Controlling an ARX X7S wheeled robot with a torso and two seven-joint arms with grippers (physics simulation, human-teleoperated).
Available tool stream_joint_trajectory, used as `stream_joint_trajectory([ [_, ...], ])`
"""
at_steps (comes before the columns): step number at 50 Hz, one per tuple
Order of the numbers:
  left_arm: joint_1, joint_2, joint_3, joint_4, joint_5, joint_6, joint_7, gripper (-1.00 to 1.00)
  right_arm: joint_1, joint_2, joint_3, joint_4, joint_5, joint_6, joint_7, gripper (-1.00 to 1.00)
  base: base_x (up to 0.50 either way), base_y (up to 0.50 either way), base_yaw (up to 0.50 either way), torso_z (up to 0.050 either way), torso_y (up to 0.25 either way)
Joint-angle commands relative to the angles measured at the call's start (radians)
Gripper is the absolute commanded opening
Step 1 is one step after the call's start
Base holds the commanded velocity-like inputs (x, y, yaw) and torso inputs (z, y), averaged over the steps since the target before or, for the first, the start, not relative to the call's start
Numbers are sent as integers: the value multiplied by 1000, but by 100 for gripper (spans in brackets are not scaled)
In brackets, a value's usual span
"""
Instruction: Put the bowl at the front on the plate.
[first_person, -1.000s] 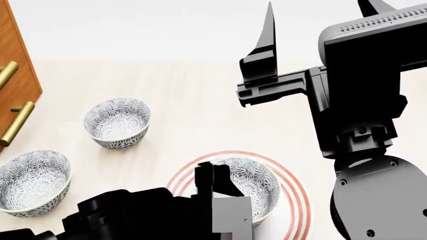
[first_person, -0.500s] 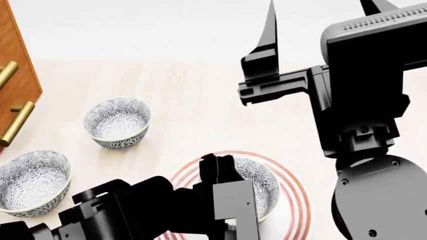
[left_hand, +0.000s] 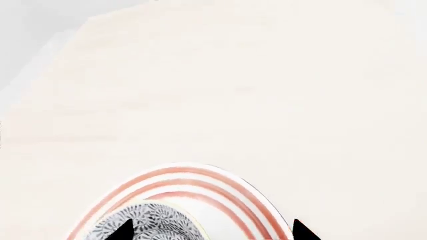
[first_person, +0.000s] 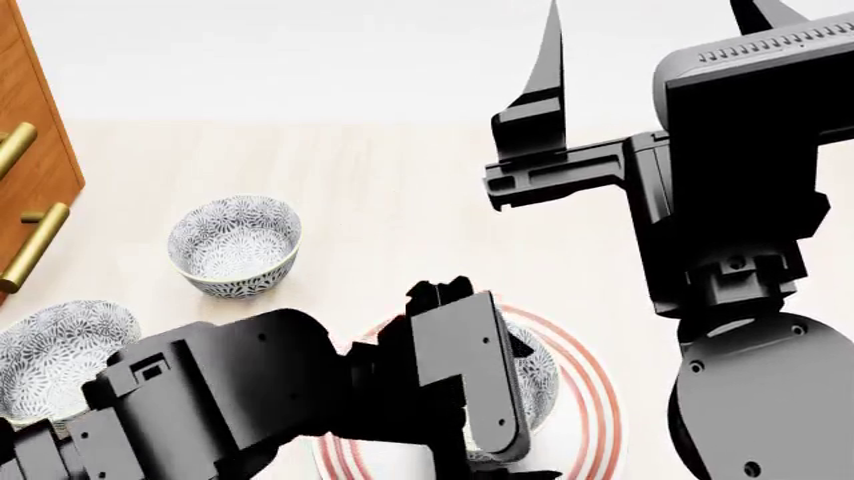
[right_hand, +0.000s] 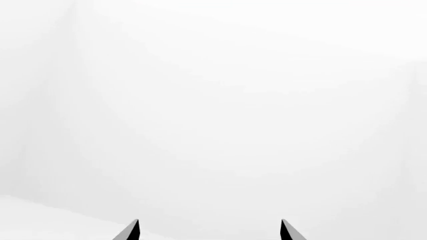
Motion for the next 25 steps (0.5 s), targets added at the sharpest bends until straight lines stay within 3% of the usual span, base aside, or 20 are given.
stream_joint_trajectory([
  [1, -16, -24, -66, 38, -69, -20, -18, 100, -4, 0, 1, 0, 1, -3, 4, 100, 0, 0, 0, 0, 0],
  [25, -22, -61, -180, 16, -163, -4, -53, 100, 2, 0, -13, 7, -2, -17, 1, 100, 0, 0, 0, 0, 0],
])
